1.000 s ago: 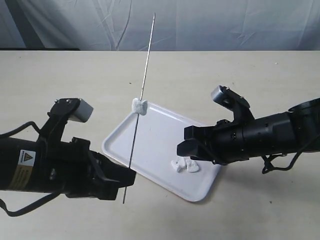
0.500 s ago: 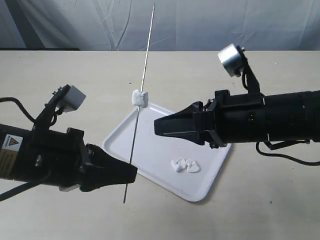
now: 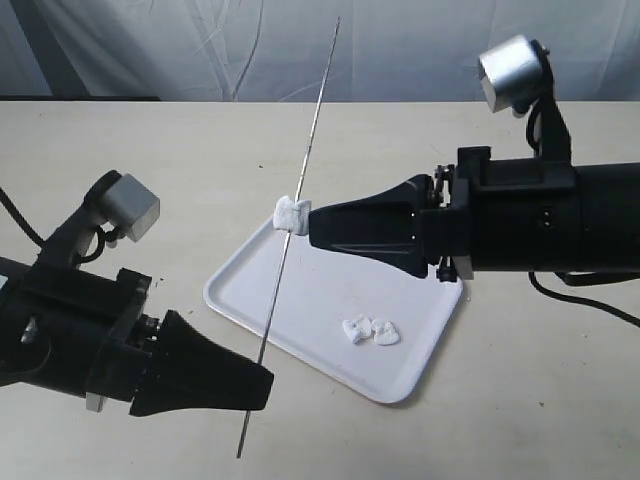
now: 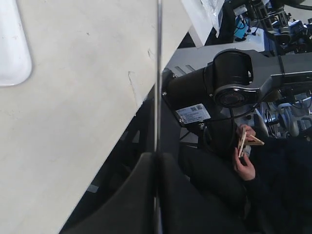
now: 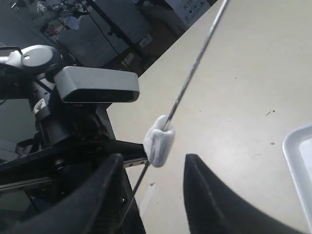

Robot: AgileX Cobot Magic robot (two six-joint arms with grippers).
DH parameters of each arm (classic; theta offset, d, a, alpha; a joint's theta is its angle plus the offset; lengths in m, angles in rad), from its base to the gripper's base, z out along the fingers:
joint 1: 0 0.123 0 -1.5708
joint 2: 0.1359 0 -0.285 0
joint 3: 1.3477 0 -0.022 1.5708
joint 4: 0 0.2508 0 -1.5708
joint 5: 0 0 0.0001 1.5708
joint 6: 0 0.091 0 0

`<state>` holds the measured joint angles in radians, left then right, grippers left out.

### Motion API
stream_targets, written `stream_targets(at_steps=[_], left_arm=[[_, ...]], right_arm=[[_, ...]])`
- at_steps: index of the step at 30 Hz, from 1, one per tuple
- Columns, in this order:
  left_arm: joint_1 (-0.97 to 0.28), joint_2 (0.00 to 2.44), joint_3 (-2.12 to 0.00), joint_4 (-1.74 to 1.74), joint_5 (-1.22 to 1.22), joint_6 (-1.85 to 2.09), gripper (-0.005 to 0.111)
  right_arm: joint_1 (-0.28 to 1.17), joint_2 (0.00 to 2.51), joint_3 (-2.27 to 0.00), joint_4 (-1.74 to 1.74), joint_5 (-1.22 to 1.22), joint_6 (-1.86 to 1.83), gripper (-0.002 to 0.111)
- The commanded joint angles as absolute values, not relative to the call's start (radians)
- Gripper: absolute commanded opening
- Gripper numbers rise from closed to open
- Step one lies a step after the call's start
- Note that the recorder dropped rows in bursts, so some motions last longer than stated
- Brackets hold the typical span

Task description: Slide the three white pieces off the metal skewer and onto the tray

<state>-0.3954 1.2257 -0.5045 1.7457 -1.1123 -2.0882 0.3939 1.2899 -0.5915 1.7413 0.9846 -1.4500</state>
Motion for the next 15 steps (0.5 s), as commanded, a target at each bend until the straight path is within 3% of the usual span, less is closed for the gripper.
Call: stream_targets(at_steps=[1,15], left_arm=[[-0.392,1.221,-0.51,1.728,-1.119,-2.083,0.0],[-0.392,1.223,-0.51,1.699,-1.198,-2.059,0.0]], right_arm=[[0.39,1.282,-0.595,1.744,1.003,-1.461,0.039],[0.39,1.282,-0.595,1.744,1.044,-1.51,0.039]])
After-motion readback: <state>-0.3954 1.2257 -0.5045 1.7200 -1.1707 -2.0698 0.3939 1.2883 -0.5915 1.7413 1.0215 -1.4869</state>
